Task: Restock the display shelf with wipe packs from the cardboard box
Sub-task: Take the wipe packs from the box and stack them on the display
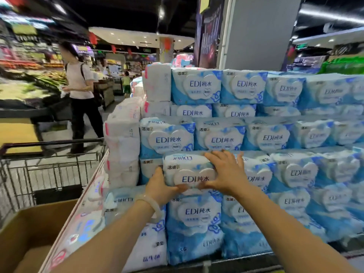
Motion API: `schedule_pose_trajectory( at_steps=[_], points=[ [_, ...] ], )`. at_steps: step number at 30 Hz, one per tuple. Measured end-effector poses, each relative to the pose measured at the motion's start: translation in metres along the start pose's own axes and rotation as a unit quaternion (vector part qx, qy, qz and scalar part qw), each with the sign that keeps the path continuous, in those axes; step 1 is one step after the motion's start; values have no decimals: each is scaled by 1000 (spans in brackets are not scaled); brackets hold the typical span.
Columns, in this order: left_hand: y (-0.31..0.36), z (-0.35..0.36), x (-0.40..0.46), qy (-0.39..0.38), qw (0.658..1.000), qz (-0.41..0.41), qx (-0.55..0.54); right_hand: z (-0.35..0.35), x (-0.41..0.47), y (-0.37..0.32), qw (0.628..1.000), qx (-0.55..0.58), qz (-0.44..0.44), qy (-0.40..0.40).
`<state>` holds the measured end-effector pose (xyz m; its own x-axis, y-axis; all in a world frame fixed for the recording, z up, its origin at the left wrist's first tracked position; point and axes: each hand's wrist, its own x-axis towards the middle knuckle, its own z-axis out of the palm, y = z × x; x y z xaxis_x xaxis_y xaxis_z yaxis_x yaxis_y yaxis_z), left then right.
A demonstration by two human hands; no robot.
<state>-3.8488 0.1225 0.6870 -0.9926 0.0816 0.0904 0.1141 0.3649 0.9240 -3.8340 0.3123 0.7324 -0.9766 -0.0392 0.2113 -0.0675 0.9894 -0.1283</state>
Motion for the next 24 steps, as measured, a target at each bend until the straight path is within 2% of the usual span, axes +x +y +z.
schedule_pose_trajectory(
  at_steps=[3,6,12,18,24],
  points=[
    [10,4,-8,62,989,68,113,0,1,8,1000,-1,-30,10],
    [18,12,-12,73,971,110,201,1,0,10,999,-7,-44,9],
    [15,16,-7,101,973,81,193,9,6,14,998,-21,-57,23],
    [14,16,-8,95,973,68,200,15,8,14,997,-34,-64,36],
    [21,9,-12,43,972,43,226,0,2,8,998,-34,-46,-22]
  ],
)
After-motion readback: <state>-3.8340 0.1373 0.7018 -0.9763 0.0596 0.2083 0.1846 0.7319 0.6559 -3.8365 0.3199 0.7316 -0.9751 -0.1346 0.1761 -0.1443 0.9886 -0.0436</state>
